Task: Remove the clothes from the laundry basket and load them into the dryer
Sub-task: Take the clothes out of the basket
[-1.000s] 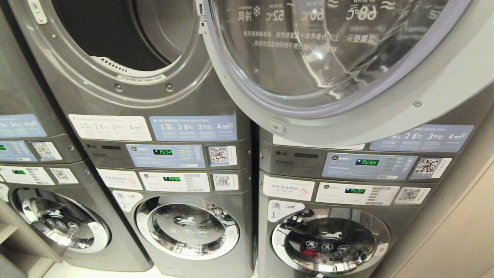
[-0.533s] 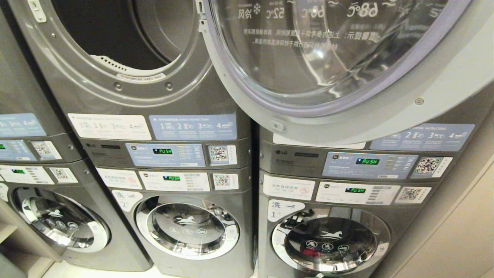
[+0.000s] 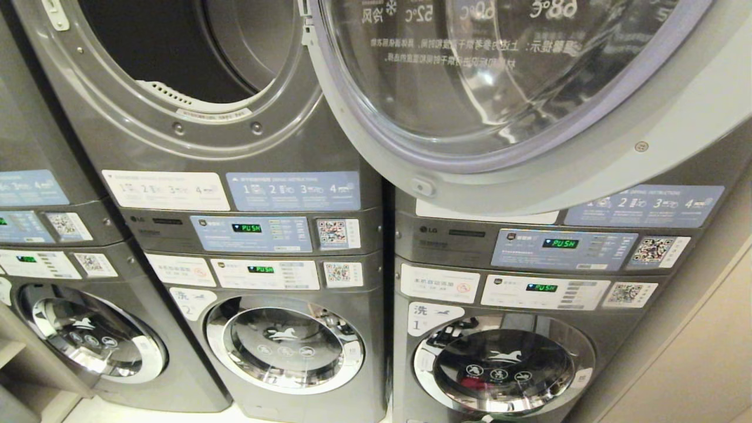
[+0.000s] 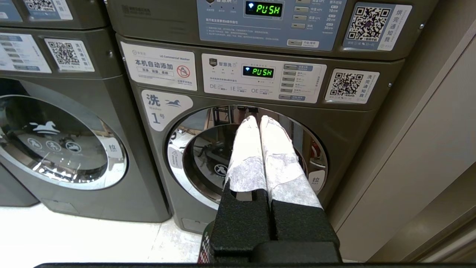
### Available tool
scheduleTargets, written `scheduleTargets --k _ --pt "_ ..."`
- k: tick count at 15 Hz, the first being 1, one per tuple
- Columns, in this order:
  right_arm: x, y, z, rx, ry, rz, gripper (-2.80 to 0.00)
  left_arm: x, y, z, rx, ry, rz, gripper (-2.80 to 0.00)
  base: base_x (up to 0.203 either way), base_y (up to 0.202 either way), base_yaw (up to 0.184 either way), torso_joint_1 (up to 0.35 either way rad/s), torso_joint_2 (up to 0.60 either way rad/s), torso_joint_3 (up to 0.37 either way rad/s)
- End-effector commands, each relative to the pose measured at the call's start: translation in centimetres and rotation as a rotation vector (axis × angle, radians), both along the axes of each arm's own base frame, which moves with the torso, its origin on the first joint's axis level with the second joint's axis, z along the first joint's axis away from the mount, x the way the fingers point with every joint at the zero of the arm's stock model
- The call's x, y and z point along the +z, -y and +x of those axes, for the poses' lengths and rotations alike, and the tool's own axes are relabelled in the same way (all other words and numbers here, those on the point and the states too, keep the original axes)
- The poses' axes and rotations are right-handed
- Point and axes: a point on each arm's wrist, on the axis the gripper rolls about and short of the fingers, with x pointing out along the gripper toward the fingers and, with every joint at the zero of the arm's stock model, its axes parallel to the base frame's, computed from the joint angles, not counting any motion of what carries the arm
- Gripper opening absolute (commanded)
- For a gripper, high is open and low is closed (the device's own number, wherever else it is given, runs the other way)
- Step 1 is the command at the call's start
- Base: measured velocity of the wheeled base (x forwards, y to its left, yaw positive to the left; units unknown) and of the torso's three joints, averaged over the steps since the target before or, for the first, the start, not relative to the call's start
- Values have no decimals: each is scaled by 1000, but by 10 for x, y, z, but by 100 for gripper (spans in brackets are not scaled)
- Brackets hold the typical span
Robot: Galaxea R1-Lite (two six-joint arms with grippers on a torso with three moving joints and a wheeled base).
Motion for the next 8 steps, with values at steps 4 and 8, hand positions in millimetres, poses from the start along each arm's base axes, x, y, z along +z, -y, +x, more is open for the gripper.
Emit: scheduleTargets --k 4,8 --pt "0 0 0 1 -3 0 -280 -9 0 2 0 -29 0 -280 0 0 0 -53 117 58" --pt "0 0 0 1 -3 3 -280 -9 0 3 0 -31 0 -280 0 0 0 -55 122 63"
